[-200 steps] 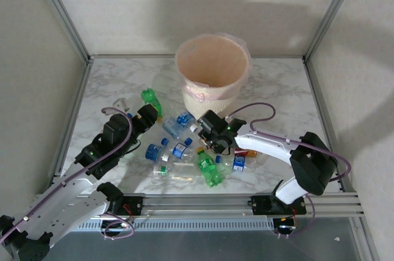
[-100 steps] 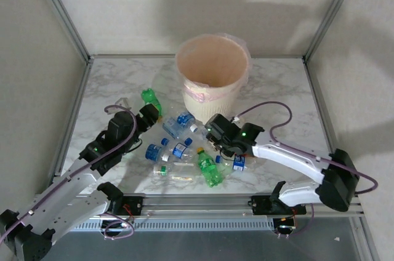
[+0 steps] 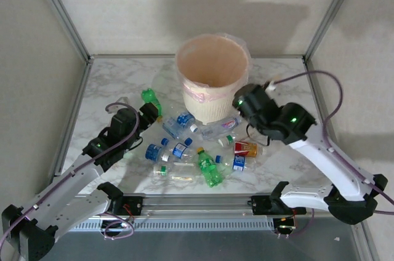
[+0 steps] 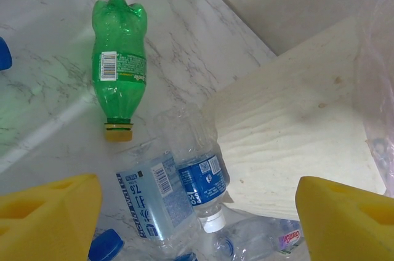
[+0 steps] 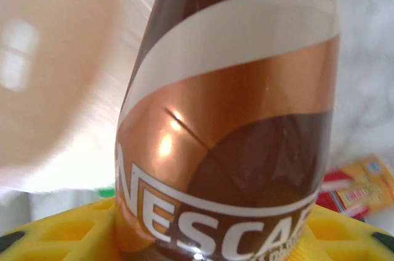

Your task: Put the plastic bottles in the bin

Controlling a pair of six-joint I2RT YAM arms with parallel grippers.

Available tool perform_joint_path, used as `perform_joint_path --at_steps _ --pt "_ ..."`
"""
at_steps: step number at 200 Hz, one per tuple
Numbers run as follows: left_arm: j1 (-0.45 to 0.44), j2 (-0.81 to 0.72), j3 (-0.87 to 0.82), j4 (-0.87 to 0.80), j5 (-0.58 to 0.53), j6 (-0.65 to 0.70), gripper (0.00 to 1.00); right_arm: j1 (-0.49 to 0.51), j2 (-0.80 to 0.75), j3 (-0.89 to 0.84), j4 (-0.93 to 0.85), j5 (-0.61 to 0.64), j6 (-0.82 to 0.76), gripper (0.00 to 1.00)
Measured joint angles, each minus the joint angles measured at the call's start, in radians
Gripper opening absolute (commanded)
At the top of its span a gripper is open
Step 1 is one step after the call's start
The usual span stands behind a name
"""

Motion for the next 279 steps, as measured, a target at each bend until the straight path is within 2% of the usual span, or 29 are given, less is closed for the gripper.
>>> perform_joint_path --at_steps 25,53,95,113,136,152,183,219,244,264,279 --pt "0.007 -0.002 0.000 -0.003 0.000 0.000 0.83 -0.056 0.074 0.190 0.044 -0.003 -0.182 0.54" --pt "0.029 -0.004 0.000 -0.012 0.005 0.001 0.83 -0.115 0.232 0.378 0.109 -0.060 -0.382 0.54" --pt "0.101 0.006 0.000 -0.025 0.038 0.005 0.85 -0.151 0.435 0.416 0.212 -0.151 -0.571 0.55" --pt "0.138 0.023 0.000 -0.024 0.059 0.008 0.87 -0.159 0.498 0.416 0.235 -0.172 -0.614 0.62" --pt "0.176 0.068 0.001 -0.016 0.079 0.024 0.94 -0.170 0.530 0.416 0.251 -0.188 -0.654 0.79" --pt "0.192 0.121 0.008 -0.006 0.085 0.039 0.98 -0.185 0.528 0.416 0.266 -0.194 -0.665 0.84" --pt "0.206 0.246 0.053 0.030 0.085 0.066 1.00 -0.207 0.499 0.397 0.295 -0.194 -0.678 0.85" --pt "0.222 0.427 0.162 0.081 0.079 0.106 0.99 -0.187 0.349 0.267 0.357 -0.229 -0.696 0.85" --pt "0.237 0.569 0.251 0.106 0.074 0.126 1.00 -0.079 0.179 0.106 0.444 -0.234 -0.711 0.85" --pt "0.243 0.688 0.335 0.110 0.063 0.139 1.00 0.039 0.074 -0.016 0.509 -0.176 -0.708 0.89" --pt "0.246 0.769 0.389 0.112 0.059 0.148 1.00 0.085 0.023 -0.109 0.561 -0.140 -0.711 0.89"
